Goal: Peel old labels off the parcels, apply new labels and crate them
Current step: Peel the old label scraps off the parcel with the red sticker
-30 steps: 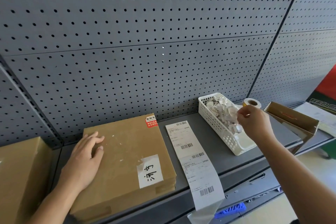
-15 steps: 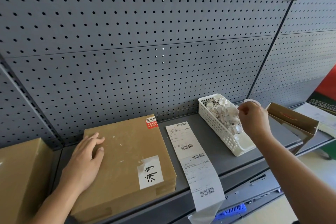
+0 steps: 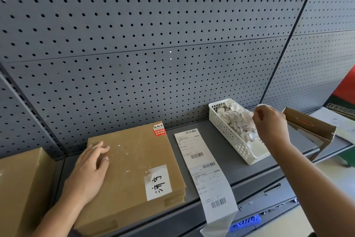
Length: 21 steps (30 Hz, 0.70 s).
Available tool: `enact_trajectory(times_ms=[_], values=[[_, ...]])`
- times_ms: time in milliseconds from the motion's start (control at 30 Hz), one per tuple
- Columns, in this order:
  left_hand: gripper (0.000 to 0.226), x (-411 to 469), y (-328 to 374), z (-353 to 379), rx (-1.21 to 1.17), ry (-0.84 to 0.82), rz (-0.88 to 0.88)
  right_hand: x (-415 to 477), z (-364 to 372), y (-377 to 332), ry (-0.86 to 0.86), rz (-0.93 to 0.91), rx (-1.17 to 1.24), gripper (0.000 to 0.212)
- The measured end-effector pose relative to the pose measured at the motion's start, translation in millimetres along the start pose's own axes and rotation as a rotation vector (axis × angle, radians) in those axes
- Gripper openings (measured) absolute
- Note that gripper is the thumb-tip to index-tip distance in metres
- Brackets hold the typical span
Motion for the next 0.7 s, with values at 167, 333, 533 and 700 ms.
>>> enact_trajectory(times_ms=[167,333,533,700], values=[[0.034,0.1,-1.8,0.9,-0.006,0.002,0.0,-1.2,3.6,3.8,-0.061,-0.064,-0.083,0.029],[0.034,0.9,-4.0,1.5,-0.003,0.0,0.001,1.4,9.8,8.2,-0.077,-0.017,-0.113,0.026],[0.033,0.8,-3.8,1.0,-0.006,0.001,-0.005,4.3,9.6,2.7,-0.054,-0.037,-0.146,0.023],[0.033,0.1,-4.4,2.2,-0.007,-0.002,0.004,-17.5,16.5,5.3,-0.112,-0.177,-0.234,0.015]])
Point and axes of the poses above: each hand's wrist, its own x-axis towards the middle knuckle, its own z-axis out of the palm, y = z × x, the point moved 1 cm from there along x, towards the middle knuckle, and after that the axes turned 13 degrees about y, right-handed, at the moved point
